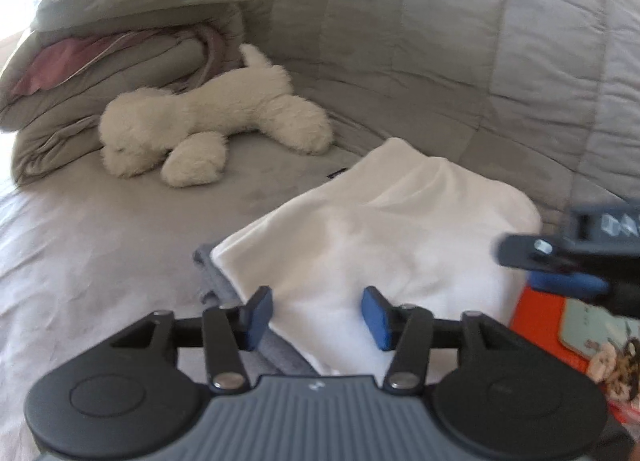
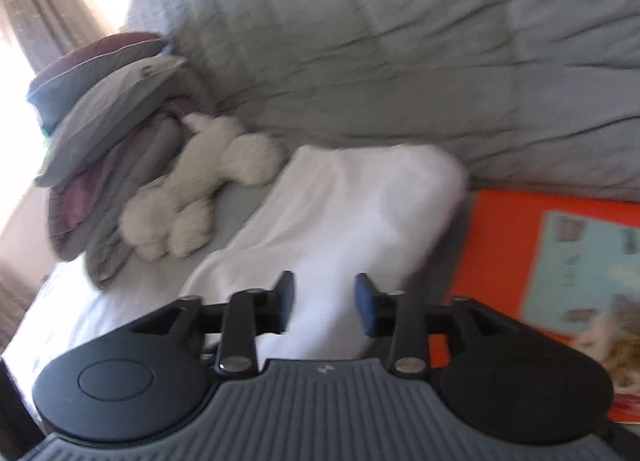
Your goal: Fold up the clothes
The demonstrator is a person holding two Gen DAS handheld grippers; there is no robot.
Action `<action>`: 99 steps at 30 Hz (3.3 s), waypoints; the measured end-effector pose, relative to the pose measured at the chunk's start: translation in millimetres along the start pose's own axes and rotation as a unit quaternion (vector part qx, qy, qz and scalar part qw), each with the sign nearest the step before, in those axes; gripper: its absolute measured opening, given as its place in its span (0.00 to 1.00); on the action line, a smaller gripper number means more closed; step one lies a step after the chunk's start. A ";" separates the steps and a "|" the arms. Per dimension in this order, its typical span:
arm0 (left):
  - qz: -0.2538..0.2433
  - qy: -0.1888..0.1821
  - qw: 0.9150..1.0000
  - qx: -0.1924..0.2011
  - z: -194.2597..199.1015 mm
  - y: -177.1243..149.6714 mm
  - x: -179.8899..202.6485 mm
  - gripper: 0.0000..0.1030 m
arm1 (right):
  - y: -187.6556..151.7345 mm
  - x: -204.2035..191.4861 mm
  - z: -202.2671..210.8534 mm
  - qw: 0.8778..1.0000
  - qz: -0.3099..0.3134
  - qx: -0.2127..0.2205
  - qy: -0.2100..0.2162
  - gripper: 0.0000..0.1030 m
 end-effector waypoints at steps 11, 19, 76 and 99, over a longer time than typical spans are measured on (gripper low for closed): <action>0.003 0.064 0.998 0.009 34.7 -6.8 -5.4 0.57 | -5.4 -1.2 20.9 0.999 0.050 0.005 -0.020 0.62; 0.011 0.083 0.996 0.008 57.9 -15.7 -6.2 0.71 | -11.9 -7.6 35.2 0.992 0.120 0.014 -0.041 0.90; 0.028 0.109 0.994 -0.008 77.8 -35.4 2.3 0.99 | -18.8 -18.9 43.2 0.975 0.210 0.027 -0.066 1.00; 0.022 0.109 0.994 -0.002 76.5 -35.3 8.1 0.99 | -20.5 -20.7 42.4 0.975 0.212 0.025 -0.067 1.00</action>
Point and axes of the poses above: each gripper's, at about its wrist camera, not at the fingertips, and z roughly against the way its jaws point, x to its right, y to its top, the point moved 6 cm from there along -z, roughly the way its jaws point
